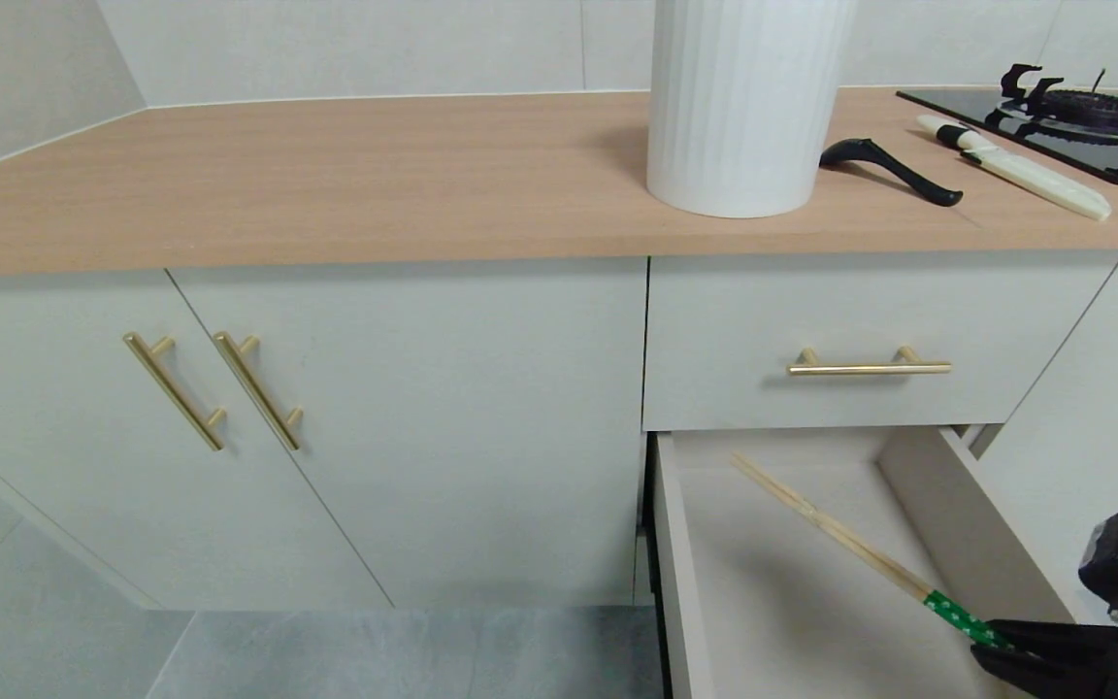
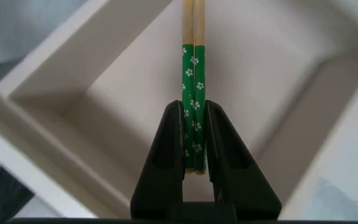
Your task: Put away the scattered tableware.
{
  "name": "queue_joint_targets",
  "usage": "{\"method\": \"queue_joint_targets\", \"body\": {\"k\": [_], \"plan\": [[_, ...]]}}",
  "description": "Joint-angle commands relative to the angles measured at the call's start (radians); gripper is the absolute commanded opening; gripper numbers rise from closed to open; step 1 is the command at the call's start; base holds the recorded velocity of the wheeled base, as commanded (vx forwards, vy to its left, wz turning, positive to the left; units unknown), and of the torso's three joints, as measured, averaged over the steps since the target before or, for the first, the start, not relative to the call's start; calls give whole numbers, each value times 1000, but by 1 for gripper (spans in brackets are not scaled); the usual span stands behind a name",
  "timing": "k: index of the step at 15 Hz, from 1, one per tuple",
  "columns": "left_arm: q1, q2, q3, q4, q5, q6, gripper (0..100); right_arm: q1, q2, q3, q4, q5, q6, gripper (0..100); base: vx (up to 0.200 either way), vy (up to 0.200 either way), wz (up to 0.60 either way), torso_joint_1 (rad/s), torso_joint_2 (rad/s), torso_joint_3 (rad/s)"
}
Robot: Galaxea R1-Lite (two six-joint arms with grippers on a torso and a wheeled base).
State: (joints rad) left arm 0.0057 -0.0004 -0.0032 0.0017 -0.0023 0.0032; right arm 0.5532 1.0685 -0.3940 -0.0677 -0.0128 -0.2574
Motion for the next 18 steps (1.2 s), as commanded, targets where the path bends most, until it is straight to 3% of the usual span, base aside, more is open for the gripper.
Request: {"method": "queue_joint_targets", "body": {"k": [1, 3, 6, 10, 14, 18], "plan": [[0, 0, 0, 0, -1, 0, 100, 44, 111, 30, -4, -4, 1, 0, 0, 0, 0, 0, 0, 0], [0, 0, 0, 0, 1, 0, 100, 45, 254, 43, -66, -4, 9, 0, 0, 0, 0, 0, 0, 0], [0, 0, 0, 0, 1, 0, 100, 39, 398, -14, -107, -9, 199, 0, 0, 0, 0, 0, 0, 0], [0, 0, 2, 0, 1, 0, 100, 19, 439, -92, -107, -9, 322, 0, 0, 0, 0, 0, 0, 0], [0, 0, 0, 0, -1, 0, 100, 19, 671, -218, -109, -49, 573, 0, 0, 0, 0, 0, 0, 0], [0, 0, 0, 0, -1, 0, 100, 33, 826, -255, -129, -58, 619, 0, 0, 0, 0, 0, 0, 0]]}}
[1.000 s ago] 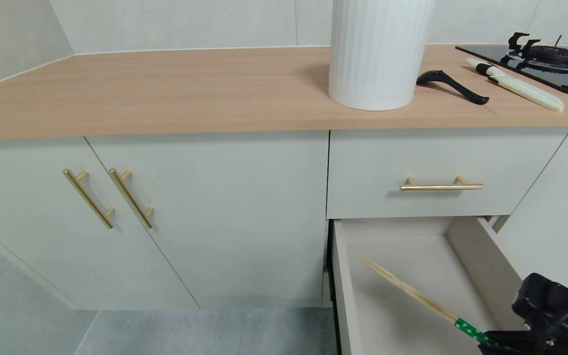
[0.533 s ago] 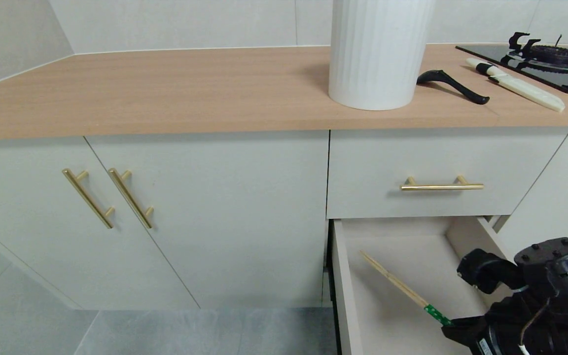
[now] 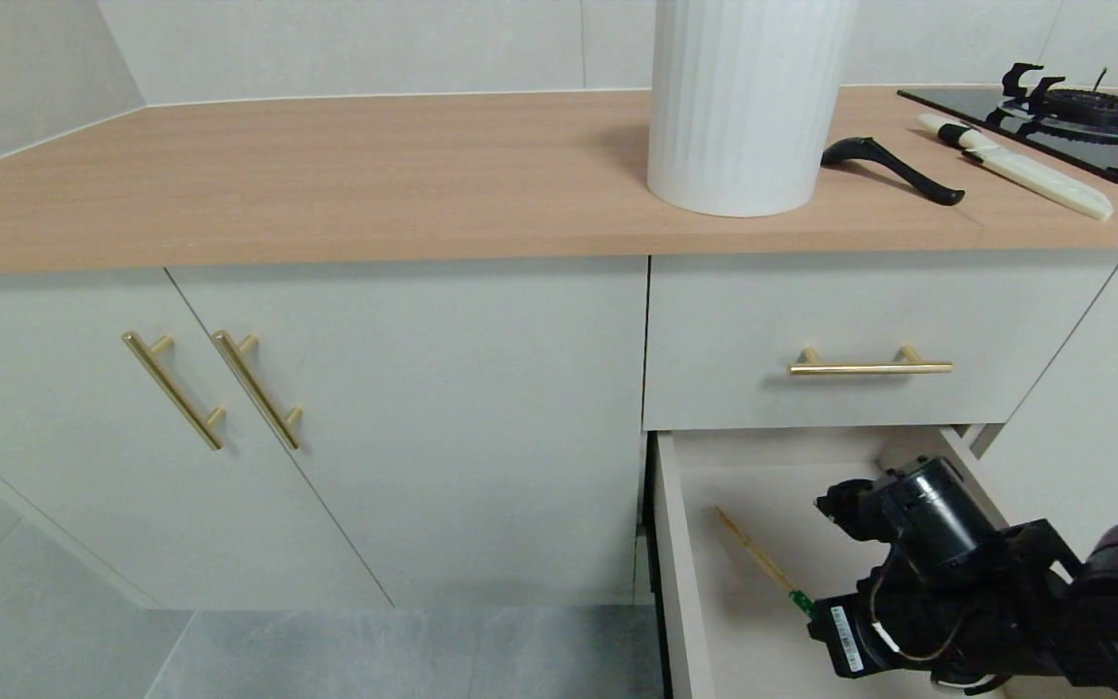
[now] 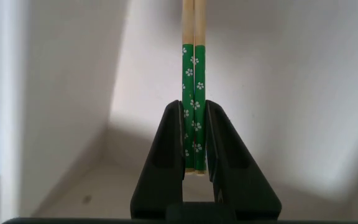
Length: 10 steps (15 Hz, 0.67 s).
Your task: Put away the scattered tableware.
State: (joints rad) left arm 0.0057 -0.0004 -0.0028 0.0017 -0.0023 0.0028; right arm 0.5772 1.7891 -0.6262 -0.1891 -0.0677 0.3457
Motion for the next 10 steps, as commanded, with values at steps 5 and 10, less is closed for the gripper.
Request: {"method": "queue_joint_targets", "body": {"k": [5, 10], "plan": [[0, 0, 0, 0, -1, 0, 100, 46, 279, -99, -7, -103, 157, 0, 0, 0, 0, 0, 0, 0], [0, 0, 0, 0, -1, 0, 100, 53, 323, -115, -18, -107, 159, 0, 0, 0, 0, 0, 0, 0]]}}
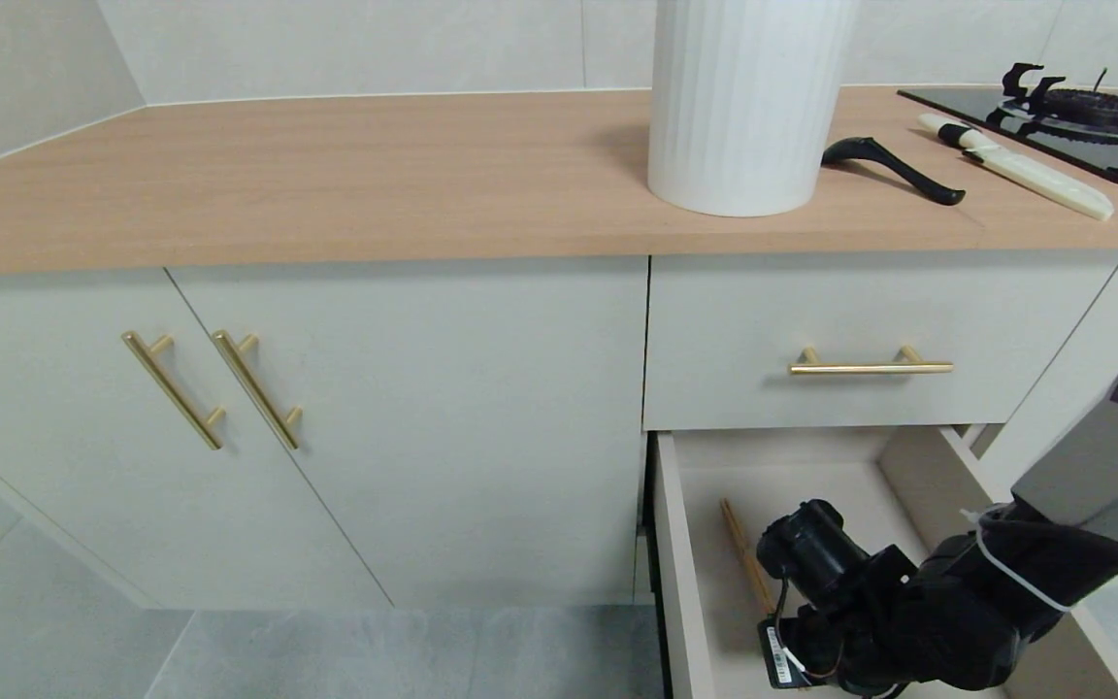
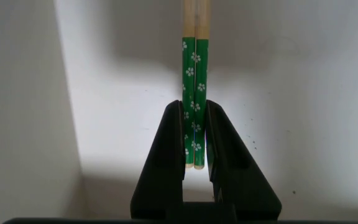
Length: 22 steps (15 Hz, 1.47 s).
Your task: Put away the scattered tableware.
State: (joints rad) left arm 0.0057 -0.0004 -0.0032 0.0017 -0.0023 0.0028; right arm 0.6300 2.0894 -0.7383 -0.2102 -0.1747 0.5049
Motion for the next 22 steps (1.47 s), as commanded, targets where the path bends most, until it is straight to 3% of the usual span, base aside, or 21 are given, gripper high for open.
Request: {"method": "queue_joint_targets", "body": {"k": [1, 6, 7, 14, 18, 22], "plan": [[0, 0, 0, 0, -1, 0, 100, 0, 21, 0, -17, -2, 0, 0, 0, 0, 0, 0, 0, 0], [0, 0, 0, 0, 1, 0, 100, 0, 23, 7, -24, -17, 6, 0, 0, 0, 0, 0, 0, 0], [0, 0, 0, 0, 1, 0, 100, 2, 23, 5, -23, -17, 6, 100, 0, 0, 0, 0, 0, 0], [0, 0, 0, 0, 1, 0, 100, 8, 1, 11, -18, -20, 3, 100, 0, 0, 0, 0, 0, 0], [0, 0, 2, 0, 1, 0, 100, -7, -216, 33, 0, -100, -29, 100, 0, 0, 0, 0, 0, 0], [0, 0, 0, 0, 1, 0, 100, -93, -512, -30, 252, -92, -114, 100, 0, 0, 0, 0, 0, 0]]}}
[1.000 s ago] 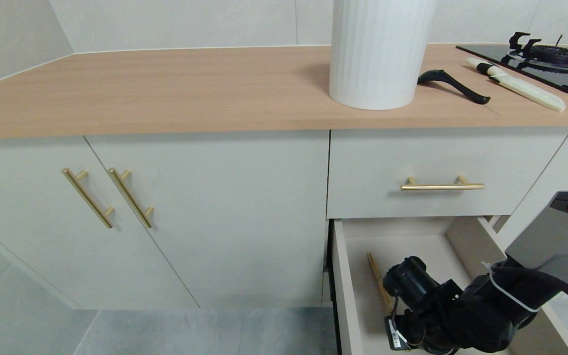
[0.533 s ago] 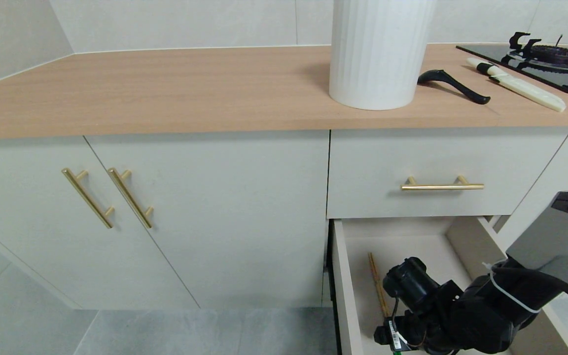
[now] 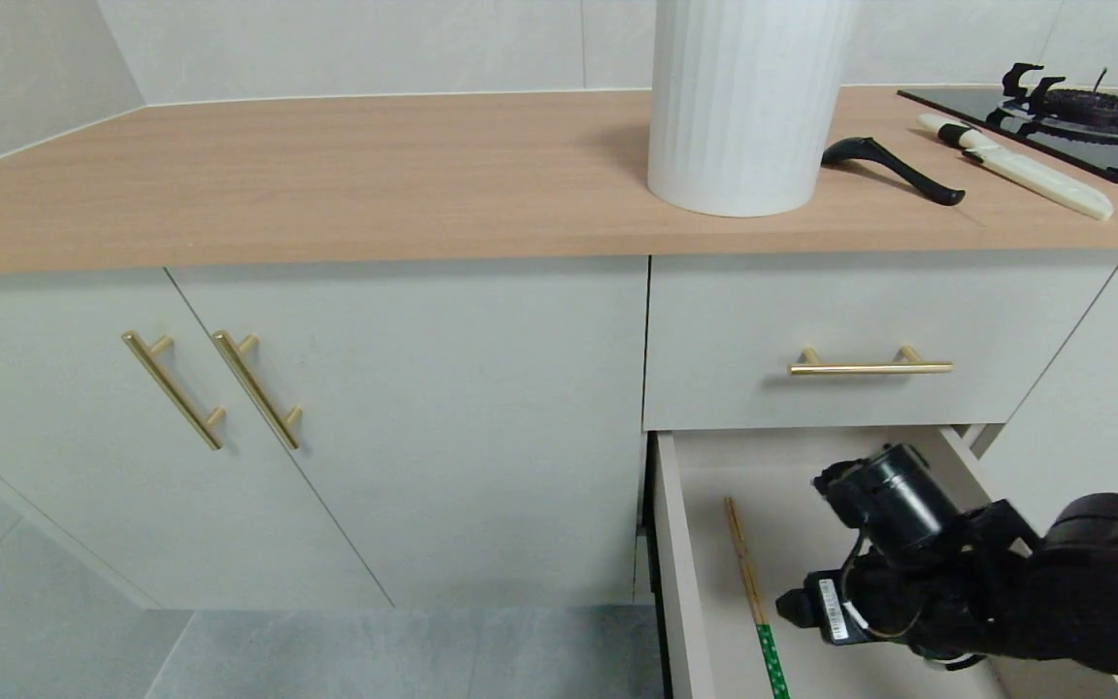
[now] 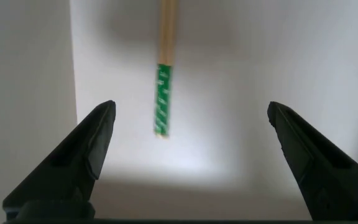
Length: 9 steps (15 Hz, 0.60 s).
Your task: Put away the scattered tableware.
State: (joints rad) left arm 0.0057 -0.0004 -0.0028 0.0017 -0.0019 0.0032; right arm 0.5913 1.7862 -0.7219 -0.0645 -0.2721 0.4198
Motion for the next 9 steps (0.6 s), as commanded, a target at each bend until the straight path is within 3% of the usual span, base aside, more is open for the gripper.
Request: {"method": "queue_joint_targets", "body": {"k": [1, 4, 6, 9], "plan": [[0, 0, 1, 0, -1, 0, 100, -82, -263, -85, 198, 10, -41, 100, 0, 0, 0, 0, 0, 0], [0, 0, 0, 0, 0, 0, 100, -156, -372, -211, 411, 94, -44, 100, 0, 0, 0, 0, 0, 0], [0, 0, 0, 0, -1, 0, 100, -200, -422, -229, 433, 152, -59, 100, 0, 0, 0, 0, 0, 0], [0, 0, 0, 0, 0, 0, 100, -231, -453, -206, 430, 159, -133, 100, 0, 0, 0, 0, 0, 0]]}}
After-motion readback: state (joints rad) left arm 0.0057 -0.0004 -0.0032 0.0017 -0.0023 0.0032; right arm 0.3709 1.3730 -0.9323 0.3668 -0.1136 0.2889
